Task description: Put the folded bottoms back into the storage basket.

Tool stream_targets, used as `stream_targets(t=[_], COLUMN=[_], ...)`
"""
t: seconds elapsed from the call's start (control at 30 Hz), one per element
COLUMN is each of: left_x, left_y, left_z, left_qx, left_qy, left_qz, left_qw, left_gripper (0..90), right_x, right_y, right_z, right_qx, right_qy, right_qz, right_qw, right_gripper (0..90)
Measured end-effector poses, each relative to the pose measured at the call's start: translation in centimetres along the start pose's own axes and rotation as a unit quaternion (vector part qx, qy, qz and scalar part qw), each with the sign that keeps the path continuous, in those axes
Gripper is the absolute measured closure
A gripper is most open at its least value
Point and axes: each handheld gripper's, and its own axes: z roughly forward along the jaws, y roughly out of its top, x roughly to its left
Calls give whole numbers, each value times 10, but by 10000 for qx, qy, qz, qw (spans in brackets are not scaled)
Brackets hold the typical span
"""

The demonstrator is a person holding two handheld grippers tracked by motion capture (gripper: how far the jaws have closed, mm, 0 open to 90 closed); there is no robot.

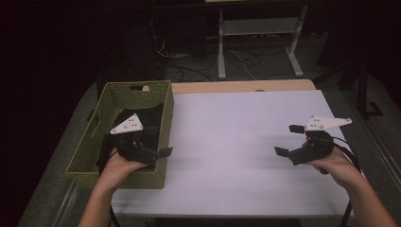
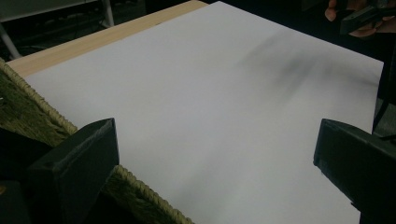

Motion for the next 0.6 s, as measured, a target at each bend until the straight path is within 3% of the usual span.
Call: stream_targets(t=[0.3,0.6], left_x=[0,-1], left_y=[0,0], left_z=[0,0], left_qx=[-2,-2], left_qy=[-34,-47], left_qz=[8,37], left_qw=[10000,10000], left_gripper=[2,2], right_x=[3,3], right_y=[-19,-28], right_z=[-11,-9], right_qx=[-59,-54], right_qy=[-86,-67], right_qz=[86,75], right_qw=[9999,9999], right_gripper=[0,0])
